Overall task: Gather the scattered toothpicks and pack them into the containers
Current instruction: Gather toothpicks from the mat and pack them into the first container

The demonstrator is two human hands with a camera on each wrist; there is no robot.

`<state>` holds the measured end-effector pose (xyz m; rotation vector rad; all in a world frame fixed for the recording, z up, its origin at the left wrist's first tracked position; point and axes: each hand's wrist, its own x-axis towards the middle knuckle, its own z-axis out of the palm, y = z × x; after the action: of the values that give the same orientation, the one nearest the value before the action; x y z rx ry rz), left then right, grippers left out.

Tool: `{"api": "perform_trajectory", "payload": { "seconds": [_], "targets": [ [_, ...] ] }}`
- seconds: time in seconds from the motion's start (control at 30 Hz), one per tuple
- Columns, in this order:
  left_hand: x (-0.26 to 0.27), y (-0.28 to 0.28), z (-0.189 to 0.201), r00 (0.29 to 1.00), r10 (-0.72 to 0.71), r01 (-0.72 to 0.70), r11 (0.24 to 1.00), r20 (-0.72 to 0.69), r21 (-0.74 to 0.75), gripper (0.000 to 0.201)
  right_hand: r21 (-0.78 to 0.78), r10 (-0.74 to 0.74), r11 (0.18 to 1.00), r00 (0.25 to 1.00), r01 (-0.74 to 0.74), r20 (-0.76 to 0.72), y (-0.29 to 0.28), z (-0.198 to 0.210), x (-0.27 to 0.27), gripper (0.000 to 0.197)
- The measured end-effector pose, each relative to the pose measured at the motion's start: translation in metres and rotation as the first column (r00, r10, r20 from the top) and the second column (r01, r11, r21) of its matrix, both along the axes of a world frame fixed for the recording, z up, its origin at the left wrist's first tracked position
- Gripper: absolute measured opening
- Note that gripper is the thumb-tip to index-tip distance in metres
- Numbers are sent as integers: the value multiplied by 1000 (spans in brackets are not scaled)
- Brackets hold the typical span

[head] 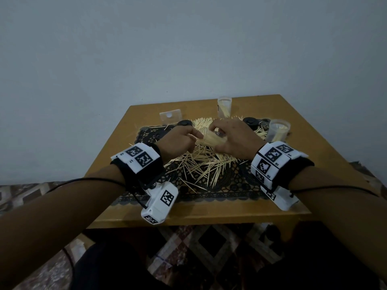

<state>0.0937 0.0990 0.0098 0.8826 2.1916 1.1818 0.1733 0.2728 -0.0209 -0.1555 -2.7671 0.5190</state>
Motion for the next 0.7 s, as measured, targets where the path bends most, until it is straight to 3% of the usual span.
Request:
{"api": "perform_trajectory", "payload": {
  "seconds": [0.4, 0.5, 0.6, 0.7],
  "targets": [
    [0, -1, -3, 1000, -19, 18, 999, 10, 40, 46, -20, -19, 1000, 1000, 20, 7, 0, 1, 2, 52],
    [-5, -2, -6, 994, 19, -18, 1000, -111, 9, 53, -25, -35, 999, 999, 35, 33, 0, 2, 1, 54],
    [-7, -4, -12, 973, -47, 24, 994, -224, -105, 50, -23, -45, 999, 998, 46, 41, -1, 2, 1, 54],
    [-5, -7, -13, 949, -9, -7, 999, -315, -51, 42, -6, -58, 998, 997, 59, 51, -1, 4, 2, 53]
  ]
}}
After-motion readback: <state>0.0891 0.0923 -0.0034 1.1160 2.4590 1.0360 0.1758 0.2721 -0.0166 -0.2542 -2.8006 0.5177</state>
